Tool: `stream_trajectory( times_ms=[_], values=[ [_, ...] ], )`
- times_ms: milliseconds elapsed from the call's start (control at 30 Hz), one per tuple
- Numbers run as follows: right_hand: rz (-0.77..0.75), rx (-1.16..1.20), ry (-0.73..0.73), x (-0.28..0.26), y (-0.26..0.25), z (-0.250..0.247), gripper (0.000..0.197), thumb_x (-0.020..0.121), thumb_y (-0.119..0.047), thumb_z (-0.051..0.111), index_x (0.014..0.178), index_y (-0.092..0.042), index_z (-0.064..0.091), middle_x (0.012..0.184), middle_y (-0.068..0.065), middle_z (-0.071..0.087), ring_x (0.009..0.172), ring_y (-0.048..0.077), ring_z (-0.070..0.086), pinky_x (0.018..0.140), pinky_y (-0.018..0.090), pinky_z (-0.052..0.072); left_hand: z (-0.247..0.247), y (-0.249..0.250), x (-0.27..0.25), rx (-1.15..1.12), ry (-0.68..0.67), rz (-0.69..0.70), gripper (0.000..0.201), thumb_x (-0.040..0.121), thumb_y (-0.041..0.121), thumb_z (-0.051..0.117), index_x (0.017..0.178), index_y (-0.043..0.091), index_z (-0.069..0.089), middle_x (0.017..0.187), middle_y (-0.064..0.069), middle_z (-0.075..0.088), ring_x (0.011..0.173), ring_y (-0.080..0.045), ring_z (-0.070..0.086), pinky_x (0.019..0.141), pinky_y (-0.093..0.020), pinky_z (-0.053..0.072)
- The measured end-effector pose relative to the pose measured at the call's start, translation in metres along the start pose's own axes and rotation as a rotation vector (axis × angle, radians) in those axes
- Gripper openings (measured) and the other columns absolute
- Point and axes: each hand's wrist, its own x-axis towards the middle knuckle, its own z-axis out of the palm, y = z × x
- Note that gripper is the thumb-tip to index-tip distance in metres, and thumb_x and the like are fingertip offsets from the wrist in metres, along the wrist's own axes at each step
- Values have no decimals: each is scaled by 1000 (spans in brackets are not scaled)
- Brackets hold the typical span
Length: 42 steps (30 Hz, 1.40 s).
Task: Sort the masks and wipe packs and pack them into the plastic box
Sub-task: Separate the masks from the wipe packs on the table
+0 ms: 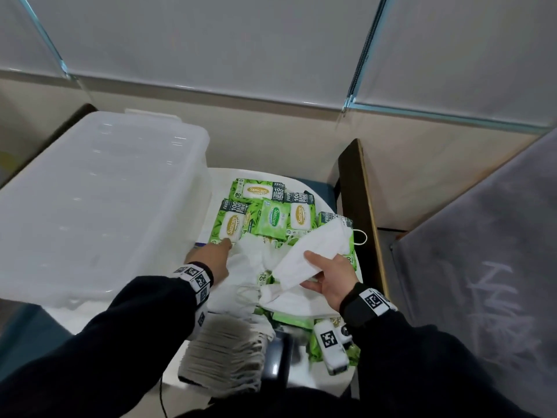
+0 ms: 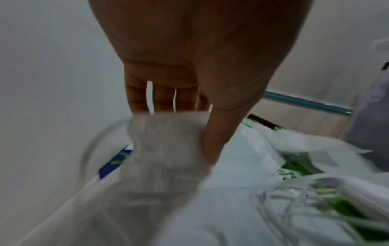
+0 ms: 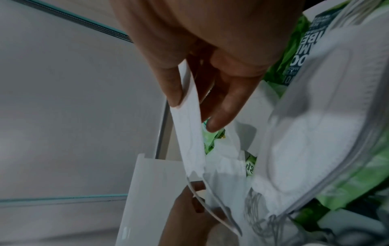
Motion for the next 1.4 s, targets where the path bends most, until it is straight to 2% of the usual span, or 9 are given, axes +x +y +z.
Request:
stream_trajectory(
  times_ms=[200, 367, 567, 767, 933, 1033, 1133, 1200, 1400],
  values=[
    [-9, -50, 61, -7, 7, -2, 20, 95, -4, 68, 115, -7, 66, 100, 13, 76, 89, 29, 72, 59, 35, 60, -44, -6, -1, -125, 241, 44, 46, 94, 24, 60, 139, 31, 55, 117, -10, 71, 101, -33, 67, 84, -37, 56],
    [-13, -17, 96, -13, 10, 7, 22, 95, -6, 70, 116, -6, 66, 108, 17, 75, 94, 32, 72, 64, 39, 61, -58, 3, -11, -308, 239, 35, 25, 93, 23, 61, 115, 33, 69, 114, -5, 71, 99, -28, 67, 81, -31, 51],
    [-59, 140, 197, -20, 17, 27, 14, 98, -16, 68, 111, -11, 65, 112, 16, 72, 103, 36, 69, 79, 50, 62, -68, 21, -42, -888, 374, 126, 24, 90, 12, 58, 93, 31, 71, 81, 9, 70, 70, -11, 62, 67, -27, 50],
    [-153, 104, 146, -26, 11, 43, 7, 102, -11, 62, 108, -13, 64, 98, 7, 71, 72, 19, 70, 72, 49, 64, -89, 57, -66, -1335, 39, 253, 41, 92, -10, 44, 94, 8, 81, 96, -23, 75, 77, -24, 74, 75, -37, 63],
    [-161, 74, 78, -29, 5, 36, 14, 100, -12, 64, 112, -12, 69, 102, 11, 75, 82, 28, 70, 77, 51, 62, -99, 53, -53, -687, 313, 441, 7, 83, 25, 80, 87, 30, 79, 87, 10, 71, 80, -9, 66, 82, -34, 56],
    [-120, 135, 66, -29, 2, 27, 16, 99, -14, 66, 114, -10, 69, 105, 13, 77, 95, 33, 73, 87, 58, 60, -109, 50, -46, -781, 492, 368, 11, 85, 34, 80, 82, 29, 71, 88, 8, 62, 78, -10, 59, 76, -30, 47],
    [-91, 163, 67, -28, 1, 18, 17, 97, -13, 69, 113, -8, 71, 107, 15, 78, 101, 35, 73, 85, 55, 61, -115, 55, -42, -1236, 348, 238, 16, 88, 25, 78, 85, 11, 71, 69, 9, 65, 63, -10, 57, 65, -29, 46],
    [-80, 146, 62, -26, 0, 14, 19, 96, -11, 70, 114, -7, 71, 108, 16, 78, 99, 34, 73, 87, 55, 61, -114, 62, -42, -1425, 214, 204, 22, 82, 22, 81, 94, 5, 73, 78, -13, 72, 70, -19, 64, 69, -38, 52],
    [-94, 187, -8, -22, -5, 2, 28, 94, -2, 69, 121, -8, 68, 116, 16, 76, 98, 34, 74, 82, 52, 62, -105, 88, -46, -1509, 148, 147, 19, 88, 7, 76, 106, 10, 73, 95, -14, 77, 82, -23, 73, 74, -39, 59]
  ],
)
